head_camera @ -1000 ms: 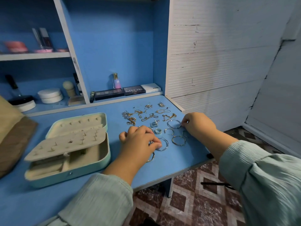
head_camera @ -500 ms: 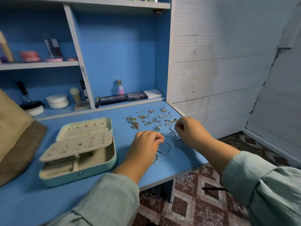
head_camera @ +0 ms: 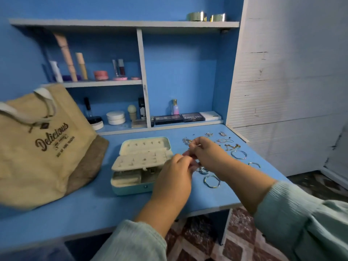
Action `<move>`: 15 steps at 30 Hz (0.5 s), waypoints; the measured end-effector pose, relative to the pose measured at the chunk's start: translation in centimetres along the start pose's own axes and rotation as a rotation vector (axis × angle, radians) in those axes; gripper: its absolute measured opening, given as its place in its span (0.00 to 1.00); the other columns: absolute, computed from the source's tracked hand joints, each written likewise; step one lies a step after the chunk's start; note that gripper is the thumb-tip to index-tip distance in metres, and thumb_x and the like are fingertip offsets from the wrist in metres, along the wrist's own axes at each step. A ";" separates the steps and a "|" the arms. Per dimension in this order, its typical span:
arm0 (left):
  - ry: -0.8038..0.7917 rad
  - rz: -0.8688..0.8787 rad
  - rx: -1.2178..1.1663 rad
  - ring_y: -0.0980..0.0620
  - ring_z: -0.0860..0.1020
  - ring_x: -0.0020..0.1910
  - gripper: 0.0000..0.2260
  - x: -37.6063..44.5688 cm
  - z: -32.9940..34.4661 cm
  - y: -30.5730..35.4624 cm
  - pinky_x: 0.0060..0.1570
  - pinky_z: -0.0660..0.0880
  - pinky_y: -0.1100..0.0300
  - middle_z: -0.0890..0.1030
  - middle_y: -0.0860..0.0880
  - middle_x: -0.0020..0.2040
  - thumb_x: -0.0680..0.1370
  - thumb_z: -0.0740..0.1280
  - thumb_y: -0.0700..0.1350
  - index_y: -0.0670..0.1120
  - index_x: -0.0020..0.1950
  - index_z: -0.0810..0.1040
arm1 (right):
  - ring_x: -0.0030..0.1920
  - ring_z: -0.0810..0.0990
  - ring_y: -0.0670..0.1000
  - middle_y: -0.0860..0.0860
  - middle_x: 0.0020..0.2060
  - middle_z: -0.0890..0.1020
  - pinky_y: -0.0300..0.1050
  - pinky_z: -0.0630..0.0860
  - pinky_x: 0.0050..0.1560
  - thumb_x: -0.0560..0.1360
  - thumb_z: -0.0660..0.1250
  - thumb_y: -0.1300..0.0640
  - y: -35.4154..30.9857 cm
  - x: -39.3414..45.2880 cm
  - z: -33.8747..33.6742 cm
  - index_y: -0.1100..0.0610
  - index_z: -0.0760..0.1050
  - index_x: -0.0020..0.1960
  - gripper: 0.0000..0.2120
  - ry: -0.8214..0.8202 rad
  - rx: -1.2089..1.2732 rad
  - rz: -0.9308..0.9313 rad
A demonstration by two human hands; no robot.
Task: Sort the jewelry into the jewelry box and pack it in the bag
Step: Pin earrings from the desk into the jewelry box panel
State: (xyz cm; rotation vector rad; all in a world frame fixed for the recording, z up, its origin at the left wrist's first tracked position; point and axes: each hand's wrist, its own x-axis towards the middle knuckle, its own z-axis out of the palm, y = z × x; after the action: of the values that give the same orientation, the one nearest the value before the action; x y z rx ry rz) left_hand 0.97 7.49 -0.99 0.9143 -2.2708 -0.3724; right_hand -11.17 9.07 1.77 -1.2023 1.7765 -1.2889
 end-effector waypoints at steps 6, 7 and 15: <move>0.063 0.006 -0.001 0.52 0.71 0.56 0.08 -2.3 -1.6 -2.5 0.48 0.65 0.63 0.74 0.52 0.55 0.80 0.59 0.44 0.48 0.55 0.77 | 0.38 0.76 0.48 0.52 0.39 0.80 0.41 0.72 0.38 0.81 0.55 0.57 -0.7 0.3 3.0 0.56 0.68 0.47 0.06 0.043 0.114 0.054; 0.074 0.010 0.002 0.52 0.72 0.55 0.08 -2.5 -1.8 -2.9 0.48 0.65 0.63 0.74 0.52 0.55 0.80 0.60 0.44 0.48 0.55 0.77 | 0.37 0.77 0.49 0.53 0.40 0.80 0.41 0.73 0.38 0.81 0.55 0.56 -0.8 0.4 3.2 0.56 0.68 0.47 0.06 0.056 0.182 0.086; 0.223 -0.001 -0.040 0.56 0.74 0.46 0.05 -3.6 -3.6 -6.0 0.44 0.66 0.67 0.78 0.52 0.45 0.77 0.66 0.43 0.47 0.48 0.81 | 0.36 0.79 0.51 0.56 0.40 0.81 0.40 0.77 0.38 0.81 0.56 0.59 -1.4 1.4 3.6 0.58 0.68 0.44 0.08 0.178 0.484 0.073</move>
State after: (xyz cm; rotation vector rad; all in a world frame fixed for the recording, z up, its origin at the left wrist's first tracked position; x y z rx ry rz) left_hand 8.40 5.60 -2.85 0.8902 -2.0529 -0.2991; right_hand -8.11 6.29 1.92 -0.7653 1.4830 -1.6992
